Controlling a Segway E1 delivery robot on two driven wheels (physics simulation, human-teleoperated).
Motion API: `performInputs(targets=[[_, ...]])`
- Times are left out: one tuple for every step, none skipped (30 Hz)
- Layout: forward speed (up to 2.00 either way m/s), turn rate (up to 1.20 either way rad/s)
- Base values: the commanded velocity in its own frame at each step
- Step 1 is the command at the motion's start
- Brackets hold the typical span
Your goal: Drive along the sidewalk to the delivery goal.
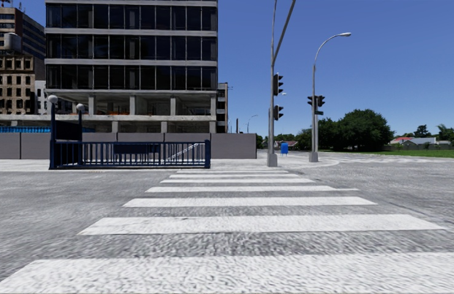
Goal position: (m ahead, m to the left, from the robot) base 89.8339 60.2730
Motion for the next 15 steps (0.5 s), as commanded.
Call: performInputs(targets=[[1.98, 0.0], [1.83, 0.0], [1.83, 0.0], [1.66, 0.0], [1.56, 0.0], [1.51, 0.0], [1.44, -0.06], [1.44, -0.06], [1.39, -0.15], [1.38, -0.17], [1.38, -0.18], [1.38, -0.18], [1.38, -0.18], [1.38, -0.19], [1.38, -0.19]])
